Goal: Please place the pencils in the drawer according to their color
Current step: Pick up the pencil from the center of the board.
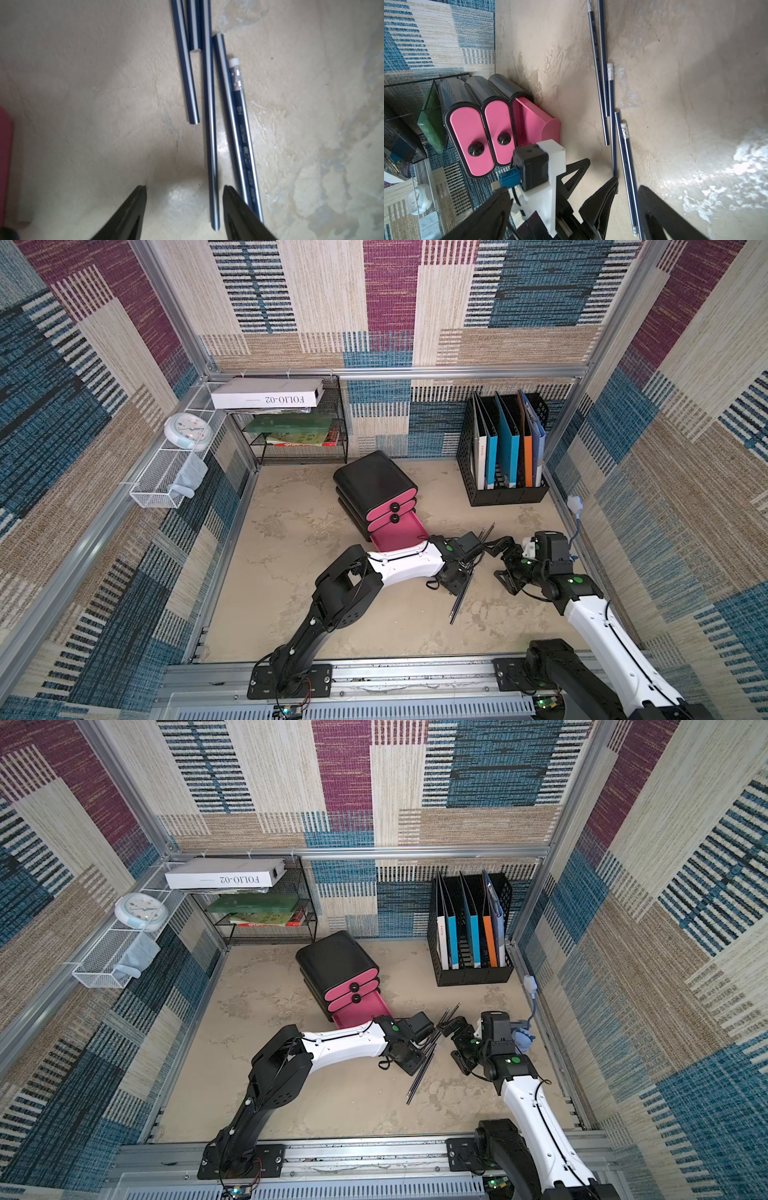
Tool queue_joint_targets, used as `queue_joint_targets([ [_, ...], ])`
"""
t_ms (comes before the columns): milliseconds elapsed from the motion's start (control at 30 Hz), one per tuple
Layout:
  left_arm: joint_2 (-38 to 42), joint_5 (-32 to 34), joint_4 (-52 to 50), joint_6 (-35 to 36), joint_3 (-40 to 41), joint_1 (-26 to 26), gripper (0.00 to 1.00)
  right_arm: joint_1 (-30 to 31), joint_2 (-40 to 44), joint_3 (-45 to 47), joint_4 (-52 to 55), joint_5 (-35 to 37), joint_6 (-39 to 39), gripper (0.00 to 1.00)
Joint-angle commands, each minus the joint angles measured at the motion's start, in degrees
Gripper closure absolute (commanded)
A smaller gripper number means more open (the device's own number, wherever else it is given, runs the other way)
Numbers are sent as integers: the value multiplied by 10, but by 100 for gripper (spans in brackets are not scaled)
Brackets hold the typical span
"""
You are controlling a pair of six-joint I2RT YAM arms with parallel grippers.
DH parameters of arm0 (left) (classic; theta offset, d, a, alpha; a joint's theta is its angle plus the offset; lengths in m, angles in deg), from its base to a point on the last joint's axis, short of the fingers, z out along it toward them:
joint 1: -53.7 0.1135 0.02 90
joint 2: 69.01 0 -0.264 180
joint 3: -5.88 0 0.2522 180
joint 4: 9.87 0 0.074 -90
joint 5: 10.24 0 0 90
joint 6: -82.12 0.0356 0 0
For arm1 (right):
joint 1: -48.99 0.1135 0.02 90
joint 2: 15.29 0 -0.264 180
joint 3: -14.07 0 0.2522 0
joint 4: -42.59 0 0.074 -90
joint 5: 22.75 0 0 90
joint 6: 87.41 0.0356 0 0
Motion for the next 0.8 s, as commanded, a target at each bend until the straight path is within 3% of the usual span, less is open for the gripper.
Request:
queue_joint_targets([
  [0, -8, 12, -13, 7, -6, -1, 39, -1, 0, 0, -14, -6, 0, 2],
  [467, -30, 24, -27, 14, -13, -7, 48, -5, -1, 3, -22, -10, 5, 2],
  [767, -34, 12, -27, 14, -13, -10, 59, -6, -1, 4, -26, -12, 9, 2],
])
